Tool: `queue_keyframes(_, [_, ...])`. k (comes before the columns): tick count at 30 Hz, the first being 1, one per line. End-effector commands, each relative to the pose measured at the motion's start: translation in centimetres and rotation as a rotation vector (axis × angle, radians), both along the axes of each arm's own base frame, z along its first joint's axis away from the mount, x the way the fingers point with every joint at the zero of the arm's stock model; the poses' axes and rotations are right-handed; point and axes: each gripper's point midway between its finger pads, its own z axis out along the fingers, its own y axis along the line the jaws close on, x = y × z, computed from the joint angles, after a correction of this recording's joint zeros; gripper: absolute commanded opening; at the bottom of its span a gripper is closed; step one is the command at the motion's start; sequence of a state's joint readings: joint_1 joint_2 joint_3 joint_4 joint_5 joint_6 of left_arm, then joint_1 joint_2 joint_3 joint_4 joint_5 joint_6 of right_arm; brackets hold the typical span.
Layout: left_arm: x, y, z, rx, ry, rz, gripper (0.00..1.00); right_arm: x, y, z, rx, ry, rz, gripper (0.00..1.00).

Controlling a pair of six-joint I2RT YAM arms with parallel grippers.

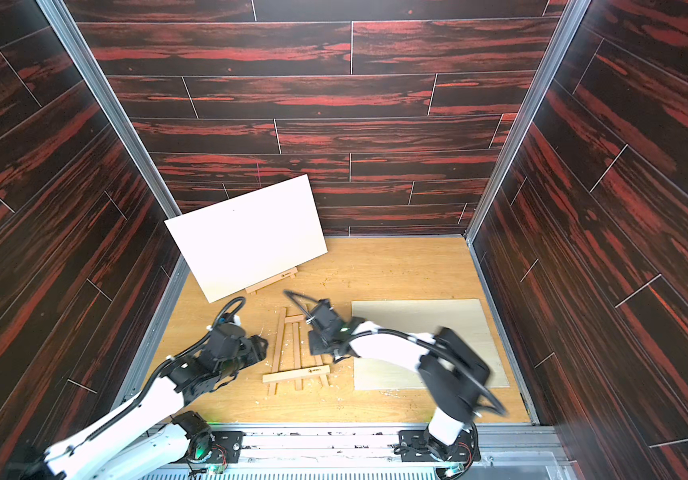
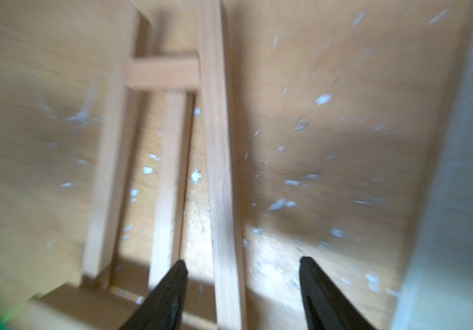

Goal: Disassemble the easel
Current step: Place the easel at the center of the board, then move the easel to the center of the board.

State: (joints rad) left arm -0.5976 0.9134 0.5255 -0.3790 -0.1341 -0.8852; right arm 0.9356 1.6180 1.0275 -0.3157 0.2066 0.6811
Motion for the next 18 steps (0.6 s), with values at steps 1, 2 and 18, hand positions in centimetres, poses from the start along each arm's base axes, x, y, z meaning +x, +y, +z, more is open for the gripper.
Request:
queue_keyframes(1, [1.6,-2.7,1.9,-0.053,-0.028,-0.004,0.74,-0.5,-1.9,2.1,0.061,0.012,-0.035,0.71])
queue_keyframes(2, [1.8,-3.5,1.9,-0.05,-0.019,-0.014,0.74,-0.6,-2.6,2.1,0.071,0.021,-0.047,0.72])
queue_keyframes(18, [1.5,-13.9,-4.3,0.098,0.275,-0.085,0.61,-2.9,-10.7,2.7,0.163,0.045,-0.192,0.77])
